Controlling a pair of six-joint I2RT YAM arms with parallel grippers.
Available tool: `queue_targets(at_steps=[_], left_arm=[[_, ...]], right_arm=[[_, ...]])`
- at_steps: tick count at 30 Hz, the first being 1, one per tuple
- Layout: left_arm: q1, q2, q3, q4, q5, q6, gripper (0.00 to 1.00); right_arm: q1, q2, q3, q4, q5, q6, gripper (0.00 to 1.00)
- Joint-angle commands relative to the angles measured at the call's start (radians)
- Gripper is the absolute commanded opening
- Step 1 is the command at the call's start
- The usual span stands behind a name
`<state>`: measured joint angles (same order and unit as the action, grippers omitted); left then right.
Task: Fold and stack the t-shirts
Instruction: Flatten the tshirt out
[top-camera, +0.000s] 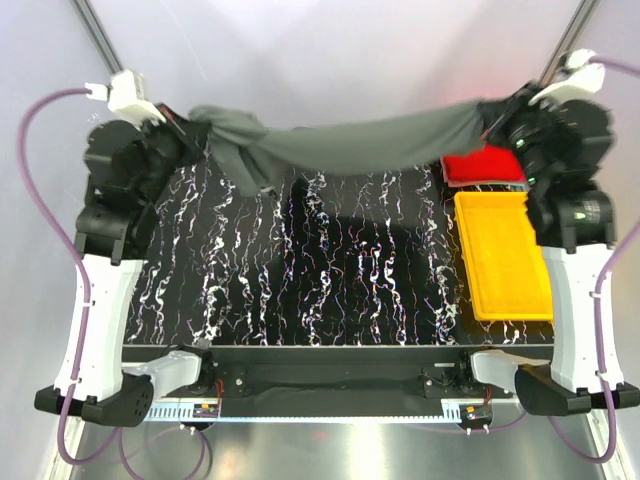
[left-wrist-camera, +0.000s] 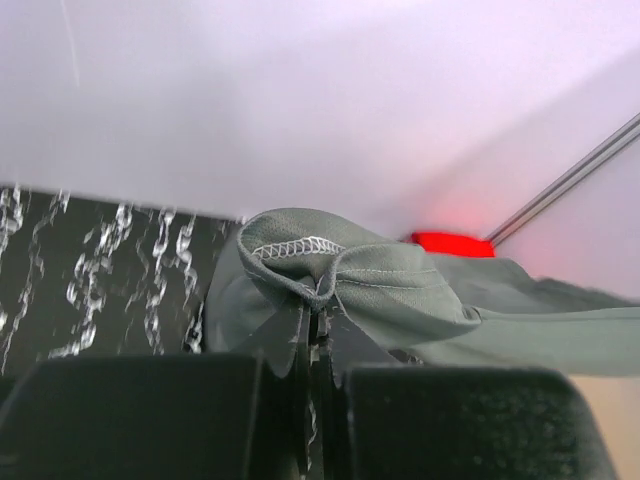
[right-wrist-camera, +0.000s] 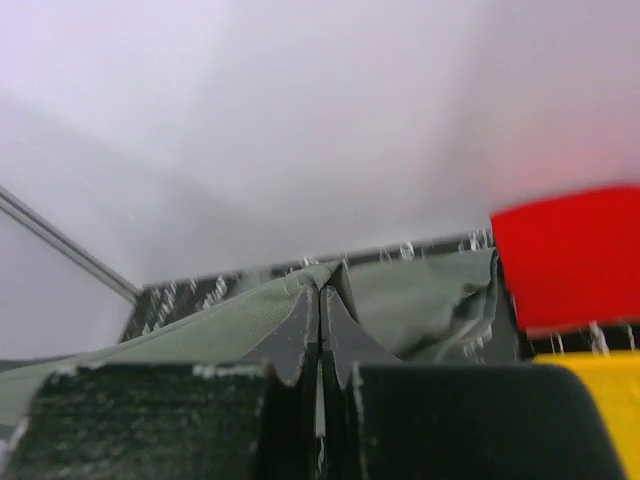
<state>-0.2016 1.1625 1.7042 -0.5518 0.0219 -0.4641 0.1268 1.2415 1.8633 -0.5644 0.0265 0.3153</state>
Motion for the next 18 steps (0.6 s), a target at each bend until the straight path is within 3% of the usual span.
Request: queue_targets(at_steps=[1, 4, 8, 12, 18], left_arm=[[0.005, -0.012, -0.127, -0.040, -0.013, 0.002, 0.00], [0.005, -0.084, -0.205, -0.040, -0.013, 0.031, 0.00], [0.005, -0.141, -0.181, -0.109, -0.019, 0.061, 0.00], [0.005, -0.188, -0.260, -0.079, 0.123, 0.015, 0.00], [0.004, -0.288, -0.723, 0.022, 0.317, -0.128, 0.00]], right_arm=[[-0.001, 0.026, -0.207, -0.091, 0.020, 0.018, 0.00], [-0.001, -0.049, -0.282, -0.089, 0.000, 0.036, 0.00], [-0.001, -0.118, -0.302, -0.118, -0.075, 0.070, 0.00], [-0.001, -0.197, -0.424, -0.108, -0.151, 0.100, 0.00], [-0.001, -0.329, -0.781, -0.115, -0.168, 0.140, 0.00]])
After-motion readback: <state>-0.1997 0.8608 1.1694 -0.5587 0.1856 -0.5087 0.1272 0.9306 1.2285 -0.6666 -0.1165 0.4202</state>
